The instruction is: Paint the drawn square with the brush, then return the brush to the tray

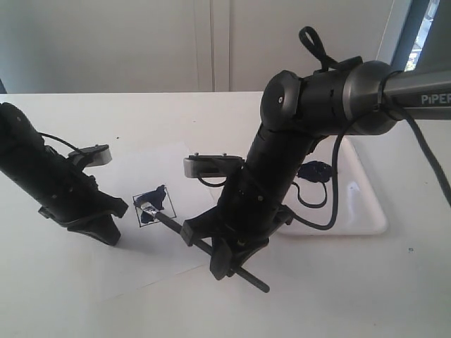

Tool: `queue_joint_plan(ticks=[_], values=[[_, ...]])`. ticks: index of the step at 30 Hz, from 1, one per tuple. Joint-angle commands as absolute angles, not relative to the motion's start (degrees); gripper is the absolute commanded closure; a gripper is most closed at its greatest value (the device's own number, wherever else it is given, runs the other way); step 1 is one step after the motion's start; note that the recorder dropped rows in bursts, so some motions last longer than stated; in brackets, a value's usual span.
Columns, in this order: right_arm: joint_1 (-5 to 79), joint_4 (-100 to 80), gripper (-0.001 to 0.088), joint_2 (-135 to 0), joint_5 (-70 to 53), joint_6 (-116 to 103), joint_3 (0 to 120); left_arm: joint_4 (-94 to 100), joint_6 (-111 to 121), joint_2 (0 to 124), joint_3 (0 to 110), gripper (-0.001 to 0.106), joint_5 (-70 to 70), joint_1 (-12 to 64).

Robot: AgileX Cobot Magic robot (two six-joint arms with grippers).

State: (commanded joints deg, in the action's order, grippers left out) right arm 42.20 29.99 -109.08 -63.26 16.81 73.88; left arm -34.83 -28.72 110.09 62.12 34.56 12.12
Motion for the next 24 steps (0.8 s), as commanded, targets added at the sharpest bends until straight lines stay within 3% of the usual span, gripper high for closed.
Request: queue_joint_plan(ticks=[24], values=[[42.20, 24.82, 0.0868, -107.88, -64.44, 13.23, 73.88, -34.88, -28.48, 114.03, 62.05, 0.105, 34.23, 12.12]])
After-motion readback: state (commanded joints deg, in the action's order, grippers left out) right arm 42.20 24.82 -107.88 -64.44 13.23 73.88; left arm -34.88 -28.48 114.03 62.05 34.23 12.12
